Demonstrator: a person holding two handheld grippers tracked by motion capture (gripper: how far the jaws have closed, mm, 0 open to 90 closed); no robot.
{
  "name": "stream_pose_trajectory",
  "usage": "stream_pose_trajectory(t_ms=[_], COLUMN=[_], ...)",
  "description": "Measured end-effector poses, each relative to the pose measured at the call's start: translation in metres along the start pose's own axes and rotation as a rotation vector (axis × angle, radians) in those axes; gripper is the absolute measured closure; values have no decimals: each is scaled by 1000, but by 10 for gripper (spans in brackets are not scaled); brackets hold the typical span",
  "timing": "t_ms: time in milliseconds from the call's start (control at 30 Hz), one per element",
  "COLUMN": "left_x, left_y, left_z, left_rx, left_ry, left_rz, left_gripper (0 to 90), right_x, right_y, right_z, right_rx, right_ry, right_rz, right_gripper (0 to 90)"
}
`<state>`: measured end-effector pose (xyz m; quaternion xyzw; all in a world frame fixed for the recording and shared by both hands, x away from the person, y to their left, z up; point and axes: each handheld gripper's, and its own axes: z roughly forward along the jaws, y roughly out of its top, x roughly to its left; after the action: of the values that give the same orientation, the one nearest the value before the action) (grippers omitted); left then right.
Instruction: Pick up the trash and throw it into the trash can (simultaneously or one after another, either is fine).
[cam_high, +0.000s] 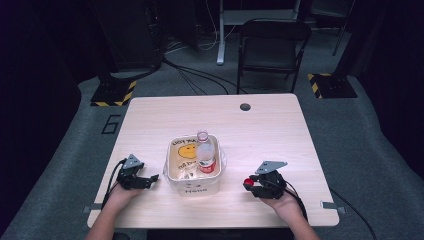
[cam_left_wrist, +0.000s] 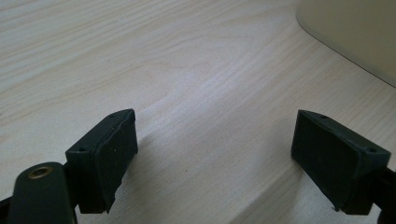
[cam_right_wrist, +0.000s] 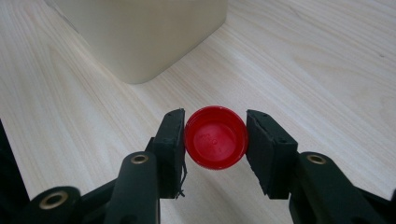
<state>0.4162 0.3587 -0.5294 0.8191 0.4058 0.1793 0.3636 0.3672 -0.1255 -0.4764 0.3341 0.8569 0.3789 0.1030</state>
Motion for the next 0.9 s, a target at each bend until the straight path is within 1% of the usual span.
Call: stream_pose_trajectory(t_ms=[167,367,567,600,767,900], left_x=[0,0,0,0,0,0], left_y=[0,0,0,0,0,0], left_z=[0,0,0,0,0,0], left_rx=[0,0,-2,-1,0,0], left_ry=[0,0,1,0,1,1], left_rz=[1,0,0,0,0,0], left_gripper=[144,144,144,144,144,144], right_x=[-1,4,4,4,3,4], right_y=[4,10,17,18,25,31], right_z=[-5,-9,-16,-17,-27,-31], right_rx=[-16,-27,-30,-34,-62,-59], right_ry=[15,29,27,26,29,26], right_rz=[11,-5,-14,-8,-11,-18], right_gripper=[576,576,576,576,577,577])
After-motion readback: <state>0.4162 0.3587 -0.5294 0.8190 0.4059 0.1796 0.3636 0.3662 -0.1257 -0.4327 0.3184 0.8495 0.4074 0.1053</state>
